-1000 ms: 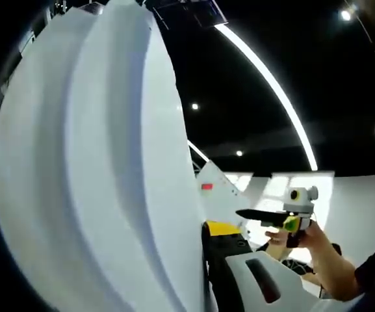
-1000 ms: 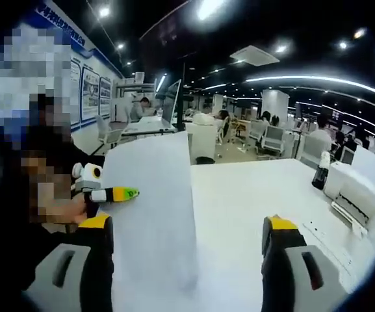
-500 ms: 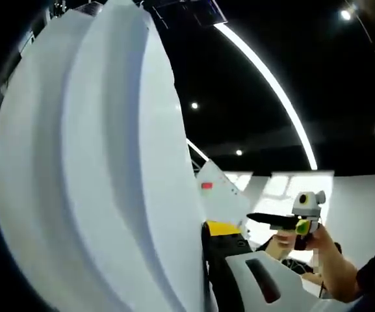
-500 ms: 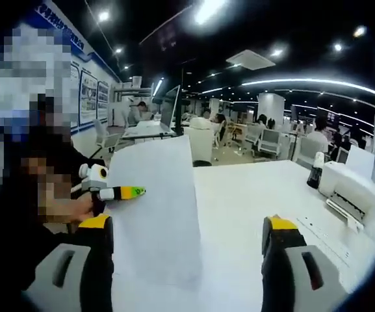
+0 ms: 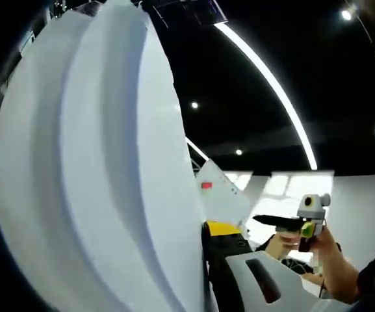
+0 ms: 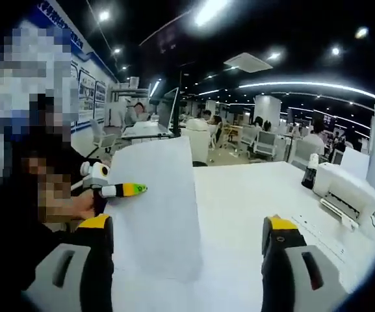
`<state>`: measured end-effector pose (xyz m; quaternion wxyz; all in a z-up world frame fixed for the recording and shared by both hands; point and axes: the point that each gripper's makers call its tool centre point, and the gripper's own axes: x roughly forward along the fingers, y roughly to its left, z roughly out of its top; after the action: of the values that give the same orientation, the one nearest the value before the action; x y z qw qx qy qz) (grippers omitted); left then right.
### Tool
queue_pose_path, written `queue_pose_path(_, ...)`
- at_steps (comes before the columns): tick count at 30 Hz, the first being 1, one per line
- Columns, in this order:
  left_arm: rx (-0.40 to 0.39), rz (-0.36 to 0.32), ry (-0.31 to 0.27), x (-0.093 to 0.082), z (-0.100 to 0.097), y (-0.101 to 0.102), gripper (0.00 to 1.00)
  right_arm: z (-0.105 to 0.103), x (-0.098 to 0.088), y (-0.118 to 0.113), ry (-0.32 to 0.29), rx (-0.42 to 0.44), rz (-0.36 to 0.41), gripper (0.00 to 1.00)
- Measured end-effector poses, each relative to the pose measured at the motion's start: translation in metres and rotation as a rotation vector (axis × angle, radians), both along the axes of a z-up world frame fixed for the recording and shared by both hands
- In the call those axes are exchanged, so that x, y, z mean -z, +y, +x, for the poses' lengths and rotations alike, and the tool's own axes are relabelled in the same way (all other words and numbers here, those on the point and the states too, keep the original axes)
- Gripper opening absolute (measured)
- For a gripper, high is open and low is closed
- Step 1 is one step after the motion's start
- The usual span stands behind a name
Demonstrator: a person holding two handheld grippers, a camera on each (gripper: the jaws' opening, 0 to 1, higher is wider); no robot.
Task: Organize the stack of printing papers by aligning and flattening the scattered papers on the table
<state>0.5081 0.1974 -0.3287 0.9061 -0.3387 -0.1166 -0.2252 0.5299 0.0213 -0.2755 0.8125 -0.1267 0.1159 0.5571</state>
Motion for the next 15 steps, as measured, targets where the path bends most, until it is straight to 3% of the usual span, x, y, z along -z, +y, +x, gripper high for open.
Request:
queue_pose_path(8, 0.001, 0.003, 0.001, 0.000, 0.000, -0.001, 0.07, -0.007, 0.015, -0.014, 0.000, 0.019, -0.035, 0.90)
queue_pose_path(15, 0.001, 0.001, 0.000, 0.000, 0.000, 0.000, 0.07, -0.009, 0.016, -0.025, 0.000, 0.040, -0.025, 0.90)
